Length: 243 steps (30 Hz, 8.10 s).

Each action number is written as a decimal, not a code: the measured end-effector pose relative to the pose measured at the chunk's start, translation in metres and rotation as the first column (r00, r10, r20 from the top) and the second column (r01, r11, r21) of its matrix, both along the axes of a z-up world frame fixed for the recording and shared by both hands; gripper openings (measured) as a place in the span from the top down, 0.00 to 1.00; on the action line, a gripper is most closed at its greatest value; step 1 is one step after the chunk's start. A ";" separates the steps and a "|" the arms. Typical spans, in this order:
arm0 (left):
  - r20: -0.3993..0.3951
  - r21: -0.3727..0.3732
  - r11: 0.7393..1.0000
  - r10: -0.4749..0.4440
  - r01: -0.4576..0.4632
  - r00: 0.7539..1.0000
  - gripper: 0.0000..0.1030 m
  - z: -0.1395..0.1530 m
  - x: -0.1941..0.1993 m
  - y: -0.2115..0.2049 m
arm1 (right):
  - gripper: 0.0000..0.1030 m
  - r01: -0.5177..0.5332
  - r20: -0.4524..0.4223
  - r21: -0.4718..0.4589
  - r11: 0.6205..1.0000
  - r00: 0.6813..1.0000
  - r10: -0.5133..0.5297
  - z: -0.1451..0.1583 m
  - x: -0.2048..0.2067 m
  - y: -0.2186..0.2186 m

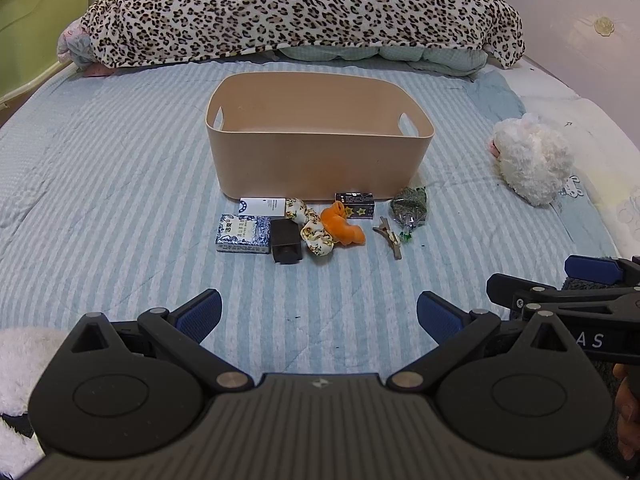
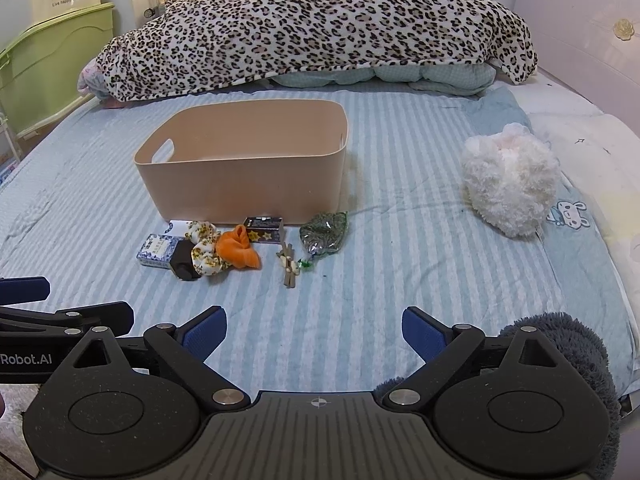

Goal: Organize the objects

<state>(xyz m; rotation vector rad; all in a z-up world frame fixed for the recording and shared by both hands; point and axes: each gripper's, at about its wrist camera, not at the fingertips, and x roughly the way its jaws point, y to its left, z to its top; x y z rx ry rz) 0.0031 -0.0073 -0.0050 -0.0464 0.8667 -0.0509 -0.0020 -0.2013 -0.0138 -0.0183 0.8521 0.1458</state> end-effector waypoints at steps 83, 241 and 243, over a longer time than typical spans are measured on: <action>-0.141 0.019 0.994 0.105 -0.103 0.984 0.00 -0.094 0.142 0.055 | 0.14 -0.030 -0.197 -0.066 0.997 0.980 0.017 -0.108 0.149 0.020; -0.283 0.030 0.997 0.073 -0.067 0.956 0.10 -0.124 0.193 0.102 | 0.01 -0.050 -0.189 -0.053 0.997 0.981 0.039 -0.126 0.218 0.000; -0.283 0.045 0.997 0.071 -0.061 0.956 0.10 -0.126 0.192 0.101 | 0.01 -0.052 -0.185 -0.062 0.997 0.982 0.040 -0.129 0.219 0.004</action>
